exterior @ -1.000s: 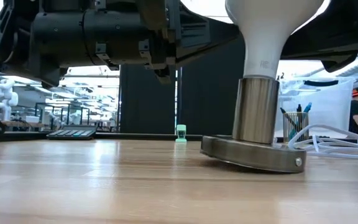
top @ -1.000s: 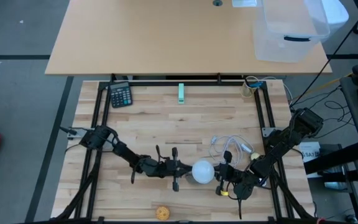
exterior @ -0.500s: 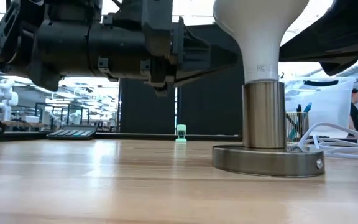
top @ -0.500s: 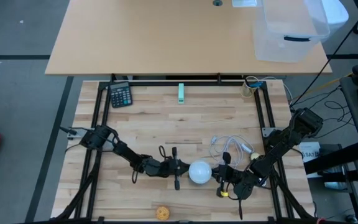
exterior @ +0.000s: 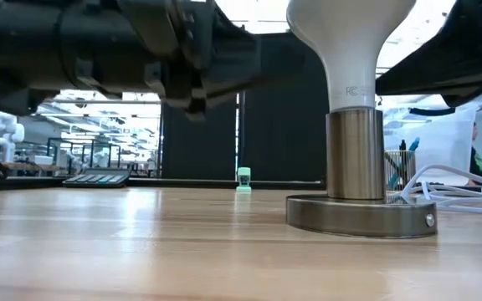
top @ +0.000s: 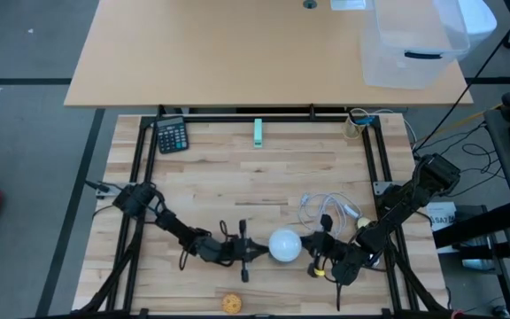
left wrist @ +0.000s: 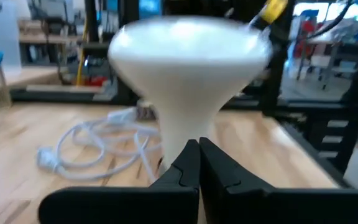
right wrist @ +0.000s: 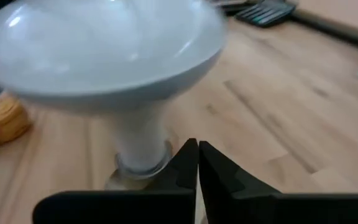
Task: Screw lightbulb
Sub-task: Insert the white lightbulb into the silver lamp
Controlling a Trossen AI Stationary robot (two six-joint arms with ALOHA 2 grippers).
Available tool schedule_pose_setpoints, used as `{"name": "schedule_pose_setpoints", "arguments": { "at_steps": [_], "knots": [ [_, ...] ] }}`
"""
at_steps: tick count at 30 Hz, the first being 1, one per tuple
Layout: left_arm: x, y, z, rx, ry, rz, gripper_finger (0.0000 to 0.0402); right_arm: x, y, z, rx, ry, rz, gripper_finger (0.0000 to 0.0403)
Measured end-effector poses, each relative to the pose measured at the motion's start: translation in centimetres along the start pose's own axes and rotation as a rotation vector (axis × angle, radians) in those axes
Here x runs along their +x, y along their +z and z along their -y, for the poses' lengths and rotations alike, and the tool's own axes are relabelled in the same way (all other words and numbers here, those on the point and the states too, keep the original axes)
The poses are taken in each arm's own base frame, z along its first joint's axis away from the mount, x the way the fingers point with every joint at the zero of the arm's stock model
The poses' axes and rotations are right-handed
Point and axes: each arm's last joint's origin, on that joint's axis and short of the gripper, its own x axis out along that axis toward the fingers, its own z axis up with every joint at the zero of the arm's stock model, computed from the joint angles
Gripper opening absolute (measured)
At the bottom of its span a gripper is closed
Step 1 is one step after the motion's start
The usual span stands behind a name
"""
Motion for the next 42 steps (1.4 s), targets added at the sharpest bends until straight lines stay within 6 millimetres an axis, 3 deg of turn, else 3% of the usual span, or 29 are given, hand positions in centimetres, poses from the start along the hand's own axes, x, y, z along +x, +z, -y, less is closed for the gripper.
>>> {"name": "schedule_pose_setpoints", "arguments": {
  "at_steps": [7, 16, 42],
  "knots": [
    [-0.3, 1.1, 0.4, 0.015, -0.008, 0.1, 0.0, 0.0, 0.3, 0.2, 0.004, -0.082, 0.078, 0.0002],
    [-0.2, 1.1, 0.2, 0.017, -0.02, 0.102, 0.0, 0.3, 0.6, 0.2, -0.012, -0.092, 0.093, 0.0002],
    [1.6, 0.7, -3.4, -0.041, 0.064, 0.072, 0.0, -0.2, 0.4, -0.7, -0.032, 0.071, 0.015, 0.0002]
  ]
}}
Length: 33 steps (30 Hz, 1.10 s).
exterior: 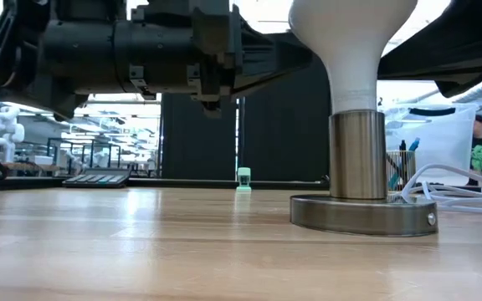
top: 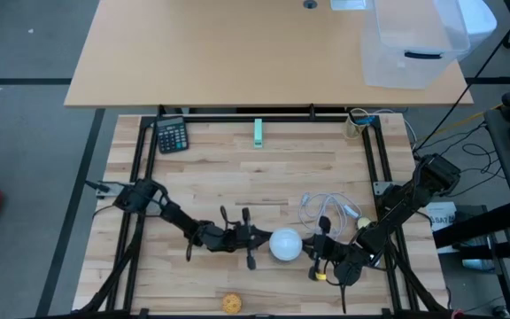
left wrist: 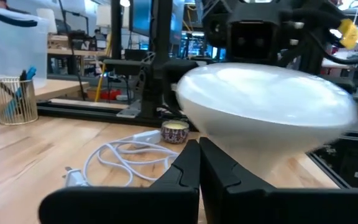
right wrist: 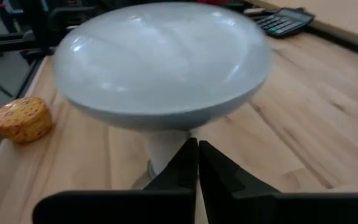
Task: Screw lightbulb
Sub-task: Insert the white lightbulb into the silver lamp
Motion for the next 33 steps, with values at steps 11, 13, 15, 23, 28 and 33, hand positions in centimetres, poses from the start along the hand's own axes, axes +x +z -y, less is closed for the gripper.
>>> {"name": "schedule_pose_setpoints", "arguments": {
  "at_steps": [11, 13, 15, 23, 28, 33],
  "knots": [
    [-0.5, -0.1, 0.6, 0.008, 0.087, -0.012, 0.0, -0.2, -0.3, -0.3, 0.024, 0.071, -0.055, 0.0002],
    [-1.0, 0.1, 1.3, 0.019, 0.1, 0.008, 0.0, -0.3, -0.3, -0.3, 0.021, 0.066, -0.053, 0.0002],
    [-1.5, 0.3, 2.1, 0.034, 0.104, 0.015, 0.0, -0.3, -0.4, -0.2, 0.018, 0.056, -0.049, 0.0002],
    [-3.1, 0.3, 4.5, 0.046, 0.052, 0.009, 0.0, -0.2, -0.6, 0.5, 0.018, -0.082, 0.002, 0.0002],
    [-3.1, 0.3, 4.9, 0.058, -0.041, 0.015, 0.0, 0.2, -0.2, 0.9, 0.016, -0.147, 0.047, 0.0002],
    [-2.3, 0.6, 4.5, 0.061, -0.077, 0.033, 0.0, 0.6, 0.1, 1.1, 0.012, -0.155, 0.057, 0.0002]
  ]
}}
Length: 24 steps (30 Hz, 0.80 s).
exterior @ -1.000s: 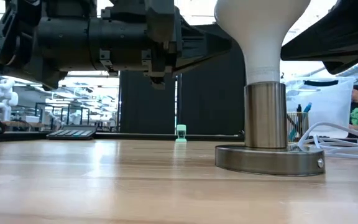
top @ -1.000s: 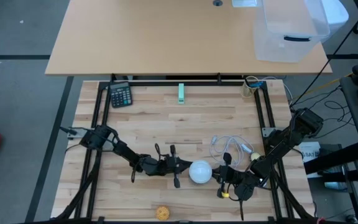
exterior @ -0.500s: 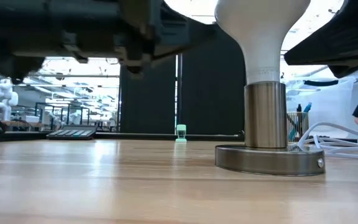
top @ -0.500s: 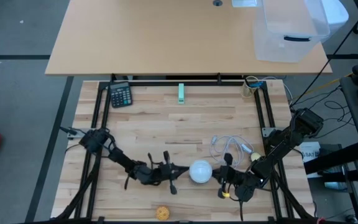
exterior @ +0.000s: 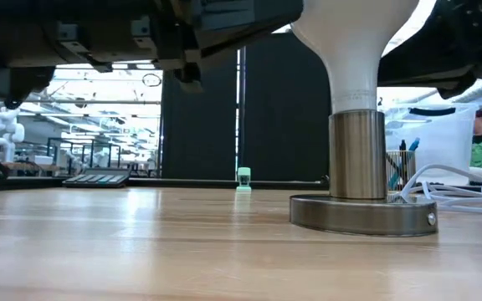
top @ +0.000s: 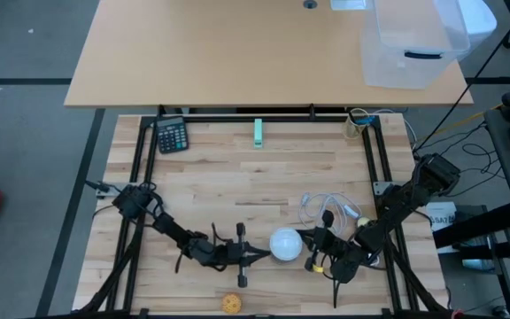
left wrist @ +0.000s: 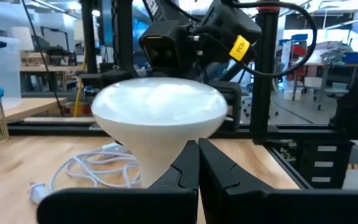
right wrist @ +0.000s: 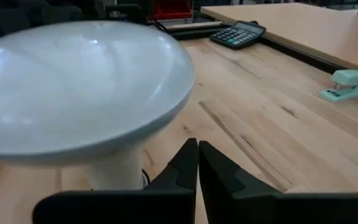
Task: Screw lightbulb
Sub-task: Insert the white lightbulb into the silver lamp
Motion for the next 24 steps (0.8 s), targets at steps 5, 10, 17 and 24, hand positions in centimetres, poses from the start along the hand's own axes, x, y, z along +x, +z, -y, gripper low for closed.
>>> {"name": "schedule_pose_setpoints", "arguments": {
  "at_steps": [5, 10, 17, 24],
  "knots": [
    [0.5, 0.0, -0.7, 0.004, -0.022, 0.007, 0.0, 0.2, 0.4, -0.2, -0.008, 0.007, 0.02, 0.0002],
    [0.8, -0.1, -1.2, -0.002, -0.016, 0.005, 0.0, 0.1, 0.5, -0.3, -0.02, 0.014, 0.027, 0.0002],
    [1.2, -0.4, -1.9, -0.002, 0.004, -0.017, 0.0, -0.1, 0.4, -0.5, -0.008, 0.048, 0.008, 0.0002],
    [1.6, -0.4, -2.7, -0.011, 0.027, -0.017, 0.0, -0.3, 0.3, -0.6, 0.0, 0.081, -0.009, 0.0002]
  ]
}}
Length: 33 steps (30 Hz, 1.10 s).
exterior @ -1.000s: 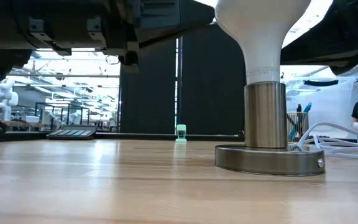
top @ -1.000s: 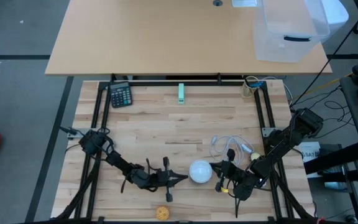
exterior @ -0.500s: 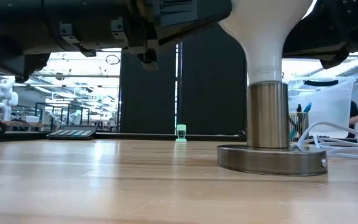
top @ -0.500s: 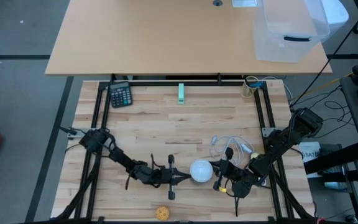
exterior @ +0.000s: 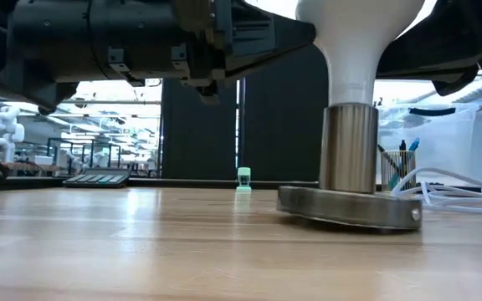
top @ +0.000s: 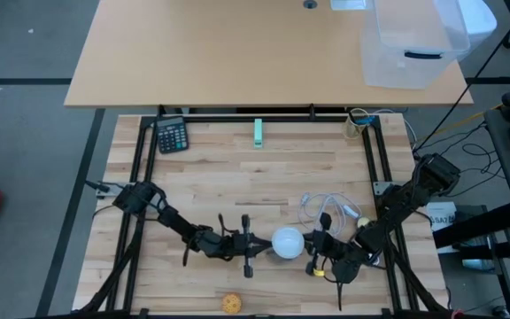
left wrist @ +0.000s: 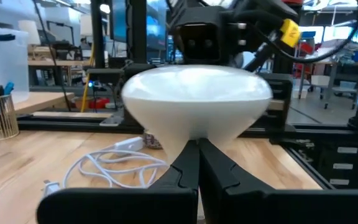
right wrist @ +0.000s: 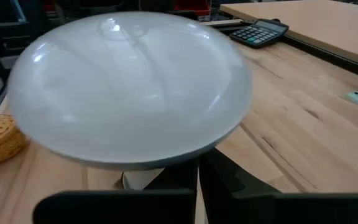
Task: Screw lightbulb
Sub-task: Insert the white lightbulb into the silver lamp
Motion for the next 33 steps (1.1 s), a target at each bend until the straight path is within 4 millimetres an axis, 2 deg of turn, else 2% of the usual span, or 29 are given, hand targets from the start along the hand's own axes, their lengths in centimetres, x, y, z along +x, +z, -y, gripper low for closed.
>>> {"name": "schedule_pose_setpoints", "arguments": {
  "at_steps": [20, 26, 33],
  "knots": [
    [0.8, -1.0, -1.8, -0.083, 0.059, -0.085, 0.0, -0.6, -0.3, -0.5, 0.009, 0.093, -0.054, 0.0002],
    [0.2, -1.0, -0.5, -0.062, 0.049, -0.086, 0.0, -0.8, -0.8, -0.4, 0.004, 0.086, -0.08, 0.0002],
    [-1.1, -0.6, 1.8, -0.021, 0.051, -0.07, 0.0, -0.7, -0.8, 0.0, -0.008, -0.003, -0.034, 0.0002]
  ]
}}
